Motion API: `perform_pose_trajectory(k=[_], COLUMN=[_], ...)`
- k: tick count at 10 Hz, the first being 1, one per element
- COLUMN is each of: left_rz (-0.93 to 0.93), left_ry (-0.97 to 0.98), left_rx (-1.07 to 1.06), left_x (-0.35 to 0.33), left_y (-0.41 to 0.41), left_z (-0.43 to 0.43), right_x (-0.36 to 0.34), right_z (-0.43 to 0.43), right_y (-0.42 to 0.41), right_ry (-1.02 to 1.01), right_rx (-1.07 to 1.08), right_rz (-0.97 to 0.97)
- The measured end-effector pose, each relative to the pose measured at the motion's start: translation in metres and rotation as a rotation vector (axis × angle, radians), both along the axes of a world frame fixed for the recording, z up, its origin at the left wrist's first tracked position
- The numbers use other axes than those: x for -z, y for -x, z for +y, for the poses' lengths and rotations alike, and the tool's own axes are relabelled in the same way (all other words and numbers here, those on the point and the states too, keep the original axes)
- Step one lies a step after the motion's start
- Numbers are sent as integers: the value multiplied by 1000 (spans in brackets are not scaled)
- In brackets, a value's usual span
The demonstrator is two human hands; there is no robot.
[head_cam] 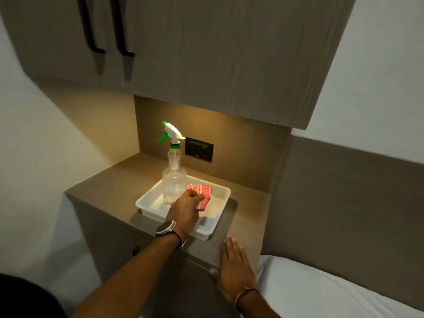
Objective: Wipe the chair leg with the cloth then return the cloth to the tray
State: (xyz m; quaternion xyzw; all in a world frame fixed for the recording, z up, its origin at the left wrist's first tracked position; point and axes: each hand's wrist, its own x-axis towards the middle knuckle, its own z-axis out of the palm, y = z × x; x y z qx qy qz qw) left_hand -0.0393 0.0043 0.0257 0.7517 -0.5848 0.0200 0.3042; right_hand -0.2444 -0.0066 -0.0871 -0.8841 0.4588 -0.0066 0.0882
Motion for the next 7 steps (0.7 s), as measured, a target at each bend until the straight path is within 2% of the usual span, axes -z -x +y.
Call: perform_pose_trajectory(k=[1, 2, 3, 4, 5, 6, 7], left_rz=[-125, -149, -182, -326, -482, -527, -427], left_ry=[-104, -285, -679, -944, -990, -963, -884], left_rx=[49, 108, 212, 339, 360, 376, 335], left_x=[8, 19, 33, 36, 42, 31, 17], left_y=[-7, -7, -9, -14, -12, -6, -7], left_z=[-44, -74, -92, -99, -96, -84, -68], right_x=[3, 4, 7, 8, 9, 8, 3], right_z=[-4, -11, -13, -16, -19, -16, -11], right_y=[-2, 0, -3, -4, -3, -6, -2], right_ry=[-22, -34, -43, -50, -46, -30, -24], right_rx=[-21, -43, -62, -69, -60, -57, -60], right_rz=[19, 58, 70, 83, 97, 95, 70])
